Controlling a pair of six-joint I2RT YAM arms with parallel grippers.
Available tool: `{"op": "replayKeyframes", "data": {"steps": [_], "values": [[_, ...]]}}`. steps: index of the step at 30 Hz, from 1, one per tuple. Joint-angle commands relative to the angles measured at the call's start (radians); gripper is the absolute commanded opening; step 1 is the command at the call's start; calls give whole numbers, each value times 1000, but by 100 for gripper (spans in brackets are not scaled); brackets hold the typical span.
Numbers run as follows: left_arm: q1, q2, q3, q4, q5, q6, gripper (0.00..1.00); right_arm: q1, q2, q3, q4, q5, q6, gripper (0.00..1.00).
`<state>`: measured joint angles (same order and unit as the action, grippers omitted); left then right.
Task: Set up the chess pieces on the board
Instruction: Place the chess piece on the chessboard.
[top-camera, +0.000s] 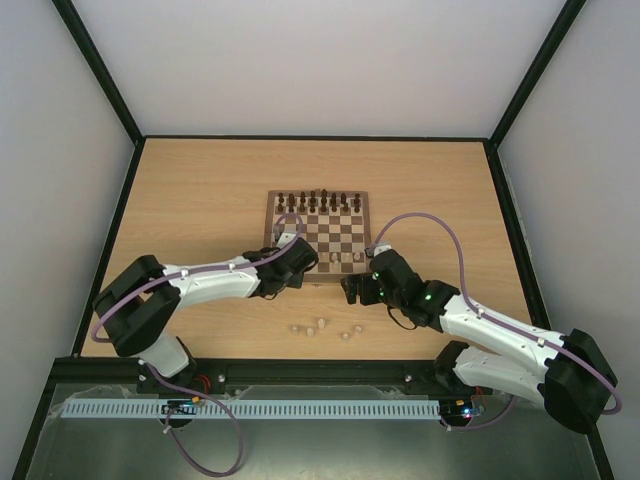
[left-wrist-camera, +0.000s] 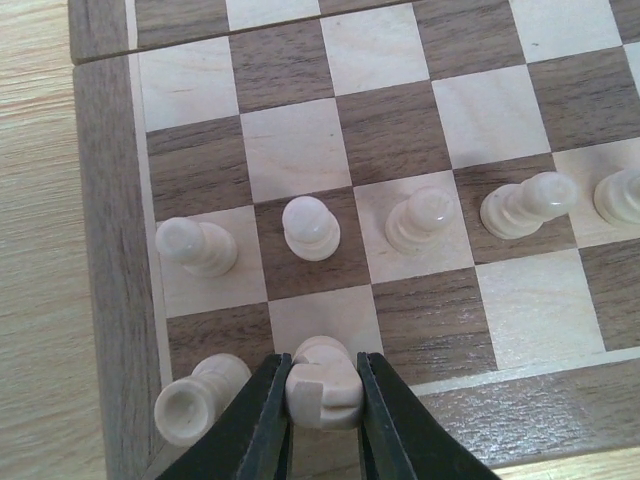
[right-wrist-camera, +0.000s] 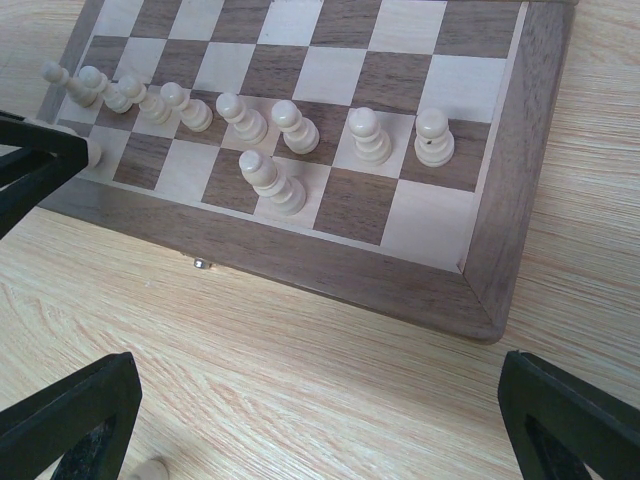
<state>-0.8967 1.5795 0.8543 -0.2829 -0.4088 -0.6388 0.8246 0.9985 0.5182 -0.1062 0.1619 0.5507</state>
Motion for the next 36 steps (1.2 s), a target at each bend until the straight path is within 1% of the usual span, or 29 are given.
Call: {"op": "replayKeyframes", "data": {"steps": [1, 7, 12, 15, 21, 25, 26, 27, 30, 36], "values": [[13, 23, 29, 30, 18, 23, 15, -2, 0, -12, -13, 11, 12, 99], [24, 41, 35, 45, 28, 31, 16, -2, 0, -12, -12, 10, 11, 99], [26, 44, 37, 44, 36, 33, 21, -1, 5, -10, -12, 11, 10, 99], [26, 39, 36, 37, 35, 32, 23, -1, 6, -9, -13, 11, 9, 98], [26, 16, 29, 19, 34, 26, 26, -1, 11, -9, -10, 11, 9, 99], [24, -34, 25, -5, 31, 18, 29, -2, 12, -9, -10, 14, 9, 99], [19, -52, 27, -13, 27, 17, 31, -2, 13, -10, -9, 17, 9, 98], [16, -72, 29, -22, 24, 17, 35, -2, 14, -9, -9, 18, 9, 99], [7, -150, 39, -42, 14, 32, 44, -2, 16, -8, -10, 29, 11, 99], [3, -287, 47, -8, -45, 133, 64, -2, 15, -12, -10, 64, 15, 98]]}}
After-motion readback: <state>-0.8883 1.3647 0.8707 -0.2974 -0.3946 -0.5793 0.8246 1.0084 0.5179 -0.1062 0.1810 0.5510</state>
